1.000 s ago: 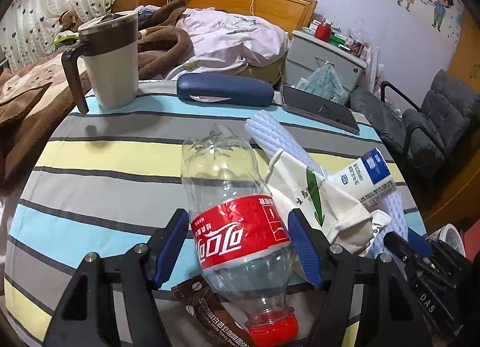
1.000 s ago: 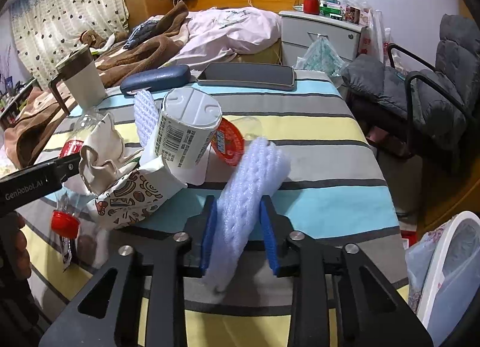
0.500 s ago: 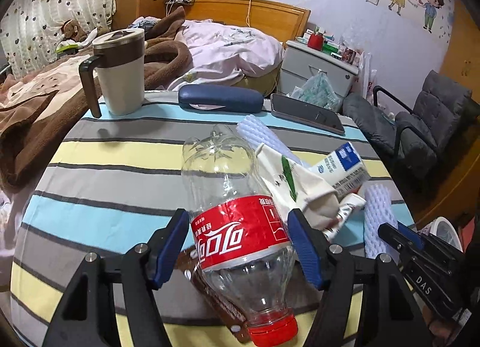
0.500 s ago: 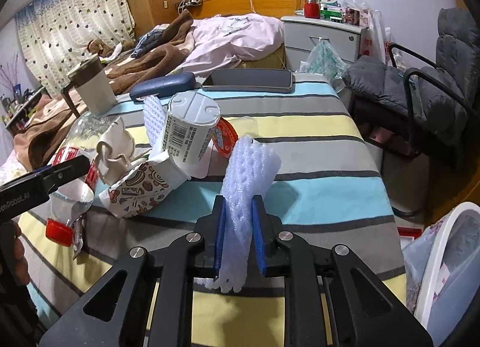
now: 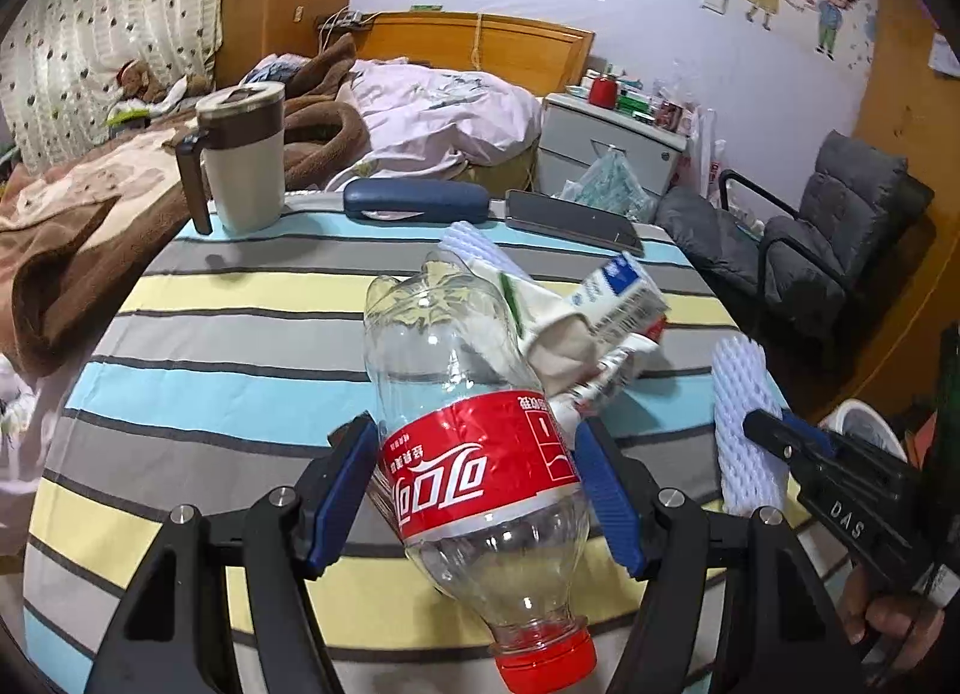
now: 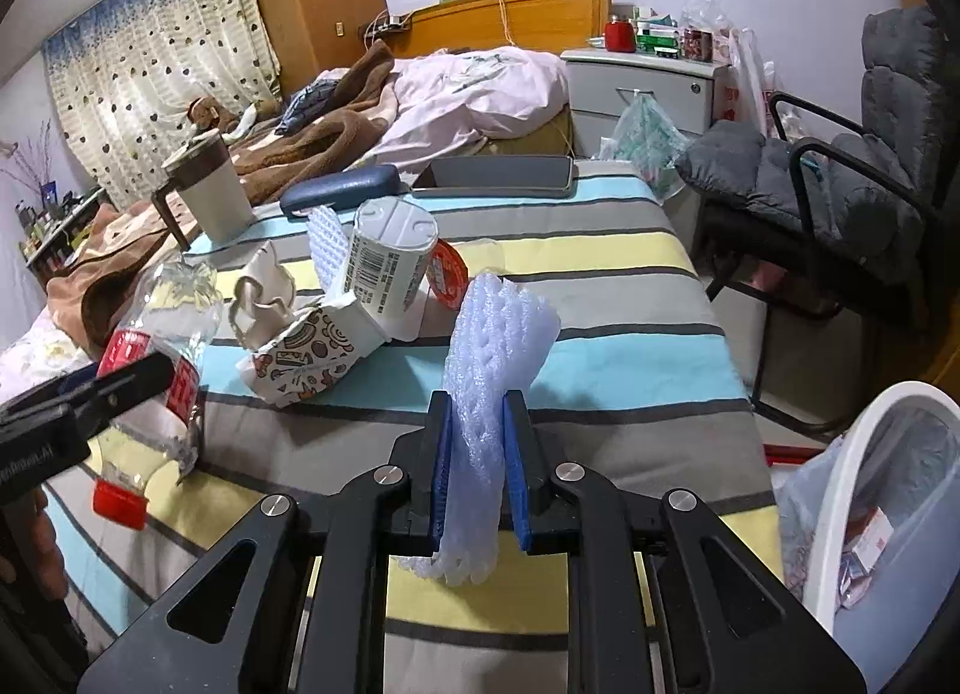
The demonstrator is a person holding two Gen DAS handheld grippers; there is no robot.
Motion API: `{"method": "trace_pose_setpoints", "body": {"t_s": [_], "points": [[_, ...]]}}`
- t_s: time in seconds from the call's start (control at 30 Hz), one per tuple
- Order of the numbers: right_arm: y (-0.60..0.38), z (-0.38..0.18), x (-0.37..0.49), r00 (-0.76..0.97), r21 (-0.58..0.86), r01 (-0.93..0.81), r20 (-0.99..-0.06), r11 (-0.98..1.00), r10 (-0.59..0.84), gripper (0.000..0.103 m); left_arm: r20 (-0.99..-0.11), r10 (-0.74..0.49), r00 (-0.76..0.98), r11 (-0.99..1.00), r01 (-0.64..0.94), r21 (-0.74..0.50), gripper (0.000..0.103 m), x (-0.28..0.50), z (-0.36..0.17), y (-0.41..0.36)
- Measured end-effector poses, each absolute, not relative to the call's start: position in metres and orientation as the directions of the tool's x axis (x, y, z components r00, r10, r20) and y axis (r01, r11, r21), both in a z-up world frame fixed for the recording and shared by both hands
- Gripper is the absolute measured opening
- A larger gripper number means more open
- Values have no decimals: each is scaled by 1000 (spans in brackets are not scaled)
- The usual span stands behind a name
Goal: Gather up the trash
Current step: 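Carry the foam sleeve and Coca-Cola bottle over the white trash bin with both grippers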
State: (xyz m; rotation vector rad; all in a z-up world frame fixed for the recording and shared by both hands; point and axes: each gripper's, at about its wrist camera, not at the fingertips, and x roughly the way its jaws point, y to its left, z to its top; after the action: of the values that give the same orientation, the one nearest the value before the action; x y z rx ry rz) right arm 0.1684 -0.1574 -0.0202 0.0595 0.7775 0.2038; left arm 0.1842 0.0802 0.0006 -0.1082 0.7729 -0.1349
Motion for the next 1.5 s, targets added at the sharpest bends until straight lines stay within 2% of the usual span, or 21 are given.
{"method": "trace_pose_setpoints", "body": {"t_s": [0.27,0.67,1.17,1.5], "points": [[-168,-6,152,729,109,-160,-657,981,192,19,-652,-161,741,987,125,-102,70,162,16,57],[-198,12,125,783,97,-115,-603,989,151,19,-606,-225,763,972,219,-84,70,133,38,6],[-261,21,89,822,85,34,-569,996,21,19,-597,-396,698,895,440,-79,70,117,47,-93],[-314,15,69,800,74,166,-594,983,-90,19,-620,-493,610,816,571,-89,70,112,42,-165]]}}
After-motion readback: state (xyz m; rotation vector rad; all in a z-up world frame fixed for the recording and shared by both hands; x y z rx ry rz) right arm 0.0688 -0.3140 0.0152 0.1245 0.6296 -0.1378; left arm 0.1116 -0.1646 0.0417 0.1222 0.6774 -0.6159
